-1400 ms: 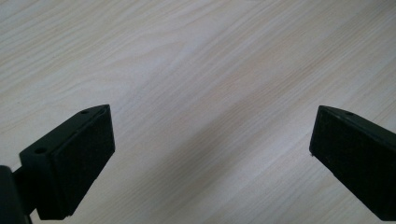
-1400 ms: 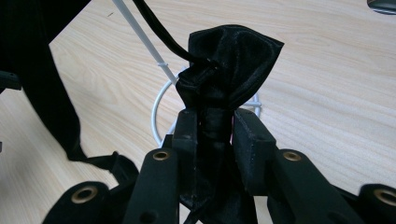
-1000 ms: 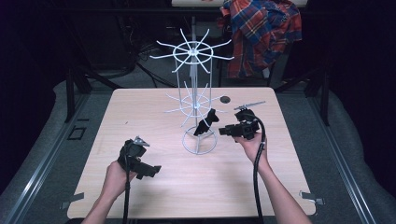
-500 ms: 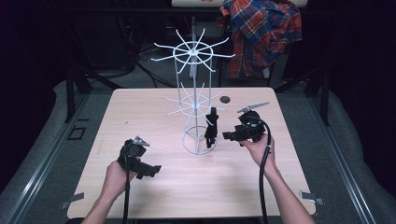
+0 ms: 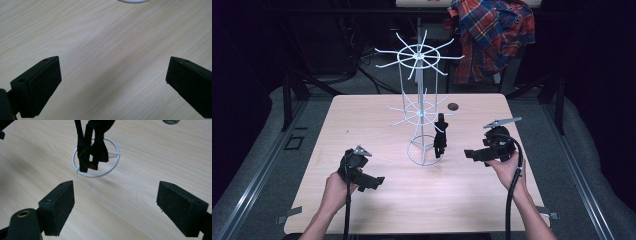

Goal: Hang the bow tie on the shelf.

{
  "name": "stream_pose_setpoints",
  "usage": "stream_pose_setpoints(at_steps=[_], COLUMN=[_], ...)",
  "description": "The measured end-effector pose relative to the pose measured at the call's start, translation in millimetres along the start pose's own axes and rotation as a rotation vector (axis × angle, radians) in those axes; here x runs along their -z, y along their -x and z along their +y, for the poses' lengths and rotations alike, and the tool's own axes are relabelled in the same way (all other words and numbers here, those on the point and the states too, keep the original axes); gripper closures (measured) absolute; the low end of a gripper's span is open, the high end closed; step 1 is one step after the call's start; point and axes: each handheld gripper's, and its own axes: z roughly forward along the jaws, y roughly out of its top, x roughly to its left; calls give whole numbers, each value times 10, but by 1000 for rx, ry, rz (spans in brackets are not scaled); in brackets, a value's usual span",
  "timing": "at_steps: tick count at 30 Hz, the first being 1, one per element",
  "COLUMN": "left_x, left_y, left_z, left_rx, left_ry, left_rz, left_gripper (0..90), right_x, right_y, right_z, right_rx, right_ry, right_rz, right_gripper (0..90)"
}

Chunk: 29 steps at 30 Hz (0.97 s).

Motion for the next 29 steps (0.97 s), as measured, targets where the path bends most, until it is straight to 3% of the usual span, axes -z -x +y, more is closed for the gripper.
stream_pose_setpoints(at_steps=[4,8,13,17,22,29], left_x=[-2,0,-3,-4,-9,-44], left_y=[13,19,25,35,44,64], left_z=[7,8,12,15,21,41], left_rx=[-3,-4,-6,-9,-14,-20], left_ry=[2,3,-1,-1,0,-11], left_rz=[0,-1,-3,-2,2,-11], left_gripper=[1,1,1,1,1,1], right_x=[120,178,204,156,124,69], right_y=[8,18,17,-12,-4,91], right_z=[-166,-289,-486,-660,-810,-854], right_rx=[-2,-10,-16,35,46,29], right_ry=[-14,-16,-61,-135,-178,-205], right_rz=[-39,-44,-64,-154,-147,-135], right_gripper=[119,107,89,84,112,84])
